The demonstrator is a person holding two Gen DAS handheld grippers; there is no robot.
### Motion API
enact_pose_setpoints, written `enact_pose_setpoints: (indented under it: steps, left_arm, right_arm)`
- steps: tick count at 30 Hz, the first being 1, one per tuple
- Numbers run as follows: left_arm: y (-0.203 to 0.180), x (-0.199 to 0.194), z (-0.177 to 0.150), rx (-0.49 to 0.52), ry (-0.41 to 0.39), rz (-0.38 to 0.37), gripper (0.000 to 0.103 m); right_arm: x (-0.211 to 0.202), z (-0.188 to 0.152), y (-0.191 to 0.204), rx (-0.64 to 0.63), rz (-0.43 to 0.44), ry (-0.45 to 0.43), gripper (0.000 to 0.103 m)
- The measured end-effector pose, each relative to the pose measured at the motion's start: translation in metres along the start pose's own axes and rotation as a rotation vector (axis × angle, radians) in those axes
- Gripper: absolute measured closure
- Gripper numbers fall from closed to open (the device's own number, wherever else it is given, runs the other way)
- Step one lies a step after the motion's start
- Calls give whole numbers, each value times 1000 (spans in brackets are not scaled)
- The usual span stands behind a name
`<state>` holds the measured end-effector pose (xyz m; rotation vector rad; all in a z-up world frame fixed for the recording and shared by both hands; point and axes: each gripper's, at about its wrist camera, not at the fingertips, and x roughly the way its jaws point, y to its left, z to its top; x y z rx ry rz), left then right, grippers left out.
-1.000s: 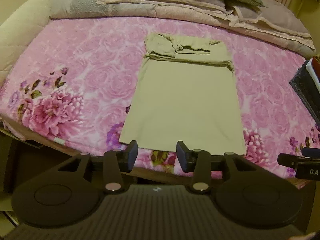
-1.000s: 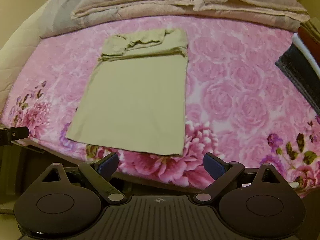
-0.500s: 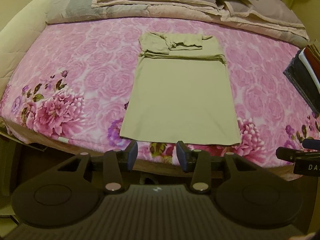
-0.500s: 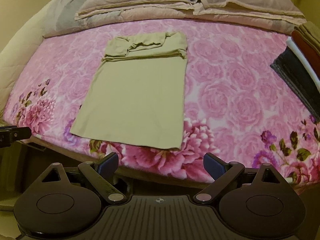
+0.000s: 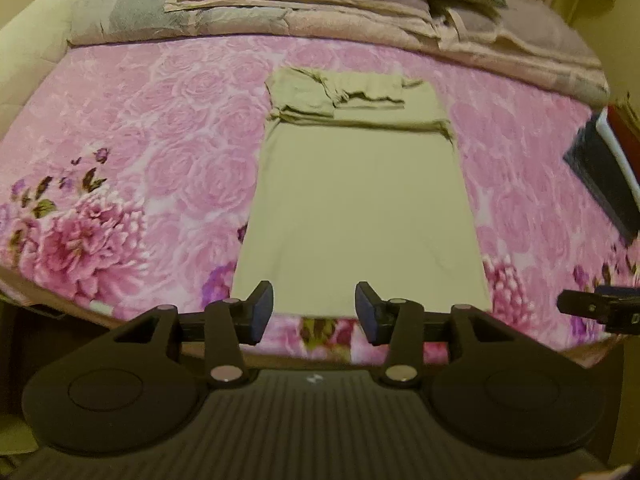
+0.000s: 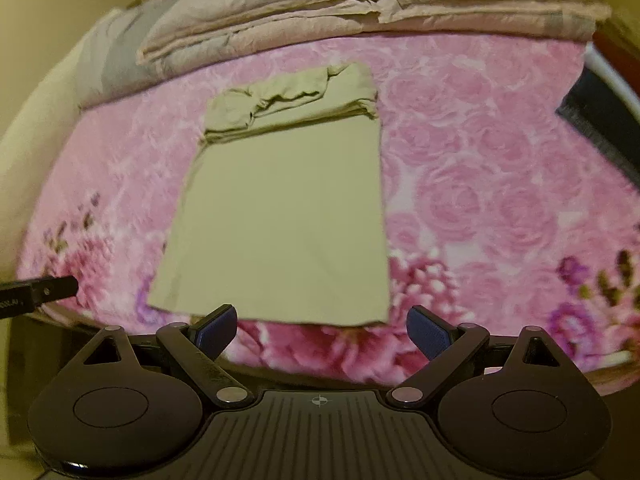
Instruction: Fold clothes
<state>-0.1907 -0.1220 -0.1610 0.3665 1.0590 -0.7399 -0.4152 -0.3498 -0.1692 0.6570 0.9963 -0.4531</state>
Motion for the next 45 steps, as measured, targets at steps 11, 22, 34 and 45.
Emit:
enact_pose_setpoints:
  steps: [11, 22, 34, 45]
  left_arm:
    - [139, 149, -31, -238, 90, -237, 67]
    - [205, 253, -21, -296, 28, -524, 68]
    - [232, 267, -72, -458, 52, -821, 75]
    - [223, 293, -65, -533, 120, -891, 92]
  right_arm:
    - [117, 1, -97, 308, 149, 14, 9]
    - [183, 1, -160, 372, 349, -77, 24]
    - [181, -50, -174, 424, 544, -31, 44]
    - [220, -30, -178, 472, 631, 13, 87]
